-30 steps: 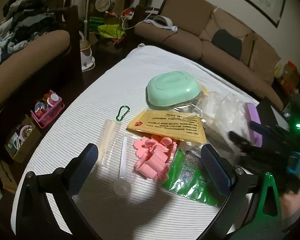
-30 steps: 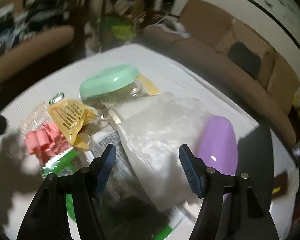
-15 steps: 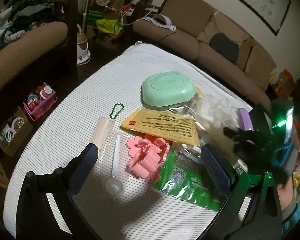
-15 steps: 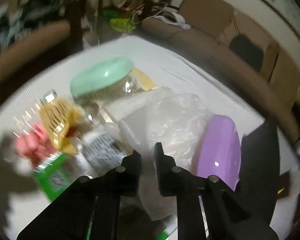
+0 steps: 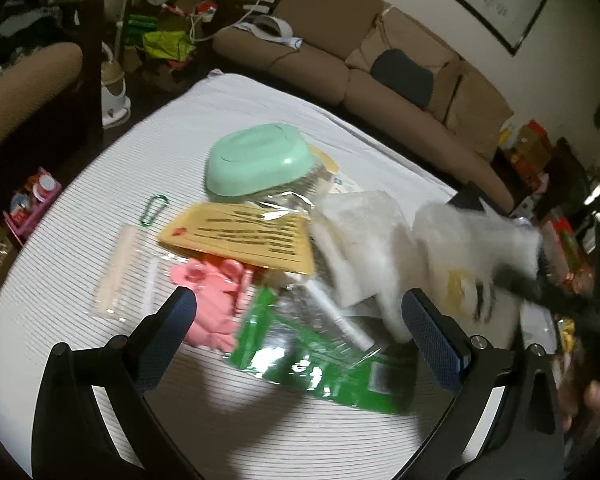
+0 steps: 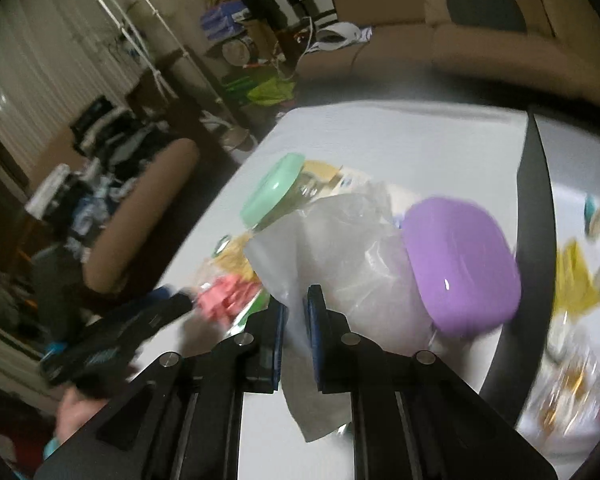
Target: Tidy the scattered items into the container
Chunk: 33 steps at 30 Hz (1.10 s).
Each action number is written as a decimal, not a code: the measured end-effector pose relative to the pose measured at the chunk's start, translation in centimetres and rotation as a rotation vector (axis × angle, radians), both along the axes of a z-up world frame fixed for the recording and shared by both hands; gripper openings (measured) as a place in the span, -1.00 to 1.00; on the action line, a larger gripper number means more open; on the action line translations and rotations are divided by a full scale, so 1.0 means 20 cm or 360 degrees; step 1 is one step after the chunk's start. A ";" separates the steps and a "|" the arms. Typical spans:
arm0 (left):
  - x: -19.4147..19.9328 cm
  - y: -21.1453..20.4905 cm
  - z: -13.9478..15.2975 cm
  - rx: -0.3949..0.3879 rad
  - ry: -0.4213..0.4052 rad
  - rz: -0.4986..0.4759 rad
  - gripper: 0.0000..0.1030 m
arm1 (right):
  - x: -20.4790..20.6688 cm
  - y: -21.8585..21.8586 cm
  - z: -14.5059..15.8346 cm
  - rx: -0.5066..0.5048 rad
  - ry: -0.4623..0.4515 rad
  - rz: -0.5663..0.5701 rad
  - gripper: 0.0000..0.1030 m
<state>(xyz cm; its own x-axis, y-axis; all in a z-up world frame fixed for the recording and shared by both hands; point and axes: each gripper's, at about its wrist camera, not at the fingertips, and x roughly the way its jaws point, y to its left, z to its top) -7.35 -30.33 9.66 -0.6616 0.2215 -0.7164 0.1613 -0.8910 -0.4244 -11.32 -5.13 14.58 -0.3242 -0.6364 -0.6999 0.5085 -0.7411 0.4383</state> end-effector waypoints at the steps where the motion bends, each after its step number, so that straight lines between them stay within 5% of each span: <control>1: -0.01 0.00 -0.01 0.0042 -0.0005 -0.0004 1.00 | 0.04 0.03 0.00 -0.0006 -0.0012 0.0004 -0.79; 10: -0.04 0.14 -0.04 0.0068 -0.0060 -0.0096 1.00 | 0.39 0.38 -0.03 -0.0163 -0.0155 -0.0104 -0.79; 18: -0.02 0.43 0.03 0.0061 -0.0013 -0.0382 1.00 | 0.63 1.06 -0.05 -0.0354 -0.0244 -0.0612 -0.79; 21: 0.02 0.60 0.06 0.0054 -0.0006 -0.0536 1.00 | 0.75 1.35 -0.13 -0.0425 -0.0320 -0.0847 -0.80; 26: 0.12 0.91 0.08 0.0022 -0.0054 -0.0891 1.00 | 0.98 1.64 -0.42 -0.0328 -0.0540 -0.1067 -0.80; 30: 0.29 1.22 0.06 -0.0061 -0.0078 -0.1236 1.00 | 1.09 1.69 -0.62 -0.0262 -0.0718 -0.1096 -0.71; 33: 0.38 1.43 -0.02 -0.0158 -0.0152 -0.1406 1.00 | 1.11 1.68 -0.61 -0.0128 -0.0699 -0.1078 -0.56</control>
<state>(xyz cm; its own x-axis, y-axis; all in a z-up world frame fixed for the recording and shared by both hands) 0.35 -1.80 9.17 -0.2155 0.5560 -0.8028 -0.5706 -0.7388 -0.3585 10.81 28.49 2.28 -0.3633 -0.4542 -0.8134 -0.2700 -0.7843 0.5585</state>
